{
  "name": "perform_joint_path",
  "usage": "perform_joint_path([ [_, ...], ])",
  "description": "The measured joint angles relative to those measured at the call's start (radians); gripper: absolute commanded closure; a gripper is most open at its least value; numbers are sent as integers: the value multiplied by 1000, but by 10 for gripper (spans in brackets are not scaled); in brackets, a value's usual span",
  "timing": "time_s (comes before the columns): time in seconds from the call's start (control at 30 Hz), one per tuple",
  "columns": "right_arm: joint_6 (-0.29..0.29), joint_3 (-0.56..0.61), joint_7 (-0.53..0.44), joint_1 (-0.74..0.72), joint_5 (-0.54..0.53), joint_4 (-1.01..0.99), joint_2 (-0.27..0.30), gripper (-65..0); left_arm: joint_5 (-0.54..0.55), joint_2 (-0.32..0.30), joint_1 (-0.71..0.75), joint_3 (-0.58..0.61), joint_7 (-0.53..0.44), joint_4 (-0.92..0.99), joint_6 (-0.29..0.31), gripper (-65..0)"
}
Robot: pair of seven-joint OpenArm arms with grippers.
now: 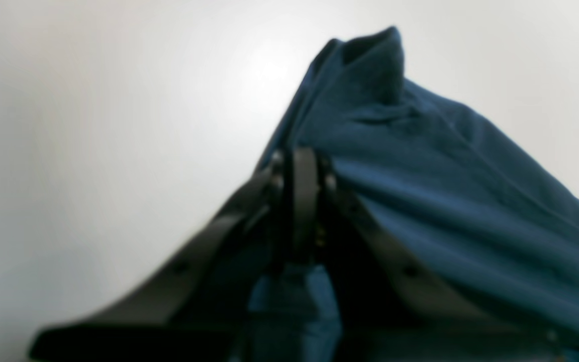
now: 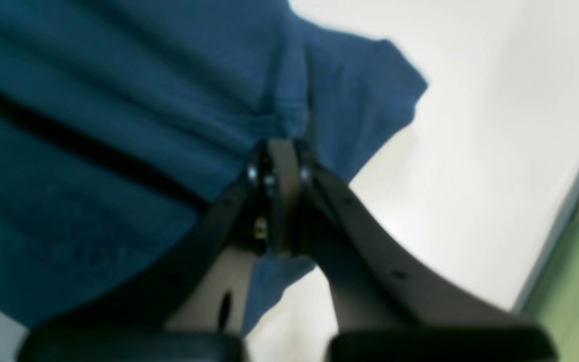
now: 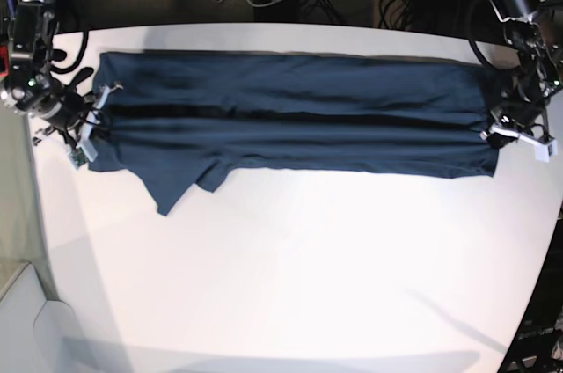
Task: Layout the t-shirt on the table in an organized manner, then fold the t-shirt properly
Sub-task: 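Pull the folded strip's ends apart with both grippers to straighten it, then regrasp the strip's end with the right gripper and smooth it flat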
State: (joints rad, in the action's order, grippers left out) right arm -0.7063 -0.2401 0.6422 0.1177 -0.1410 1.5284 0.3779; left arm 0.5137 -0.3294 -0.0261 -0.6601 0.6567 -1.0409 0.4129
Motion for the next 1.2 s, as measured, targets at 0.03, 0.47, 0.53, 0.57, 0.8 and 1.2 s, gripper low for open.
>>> perform_joint_path([
  [0.03, 1, 0, 1, 10, 5, 0, -8, 0, 0, 0, 0, 0, 0, 0, 0, -2],
  [0.47, 4, -4, -26, 16, -8, -74, -25, -158, 18, -1, 27, 1, -12, -8, 3, -2],
  [0.53, 4, -5, -29, 17, -10, -72, -23, -252, 27, -3, 32, 1, -14, -8, 3, -2],
  [0.57, 4, -5, -30, 19, -10, -69, -16, -290, 27, -3, 32, 1, -13, -8, 3, -2],
  [0.8, 0, -145, 23, 67, -6, 13, 5, -480, 27, -3, 34, 0, -11, -8, 7, -2],
  [1.2, 5, -71, 228, -189, 13, 94, -89, -485, 34, -5, 34, -6, 16, -10, 10, -2],
])
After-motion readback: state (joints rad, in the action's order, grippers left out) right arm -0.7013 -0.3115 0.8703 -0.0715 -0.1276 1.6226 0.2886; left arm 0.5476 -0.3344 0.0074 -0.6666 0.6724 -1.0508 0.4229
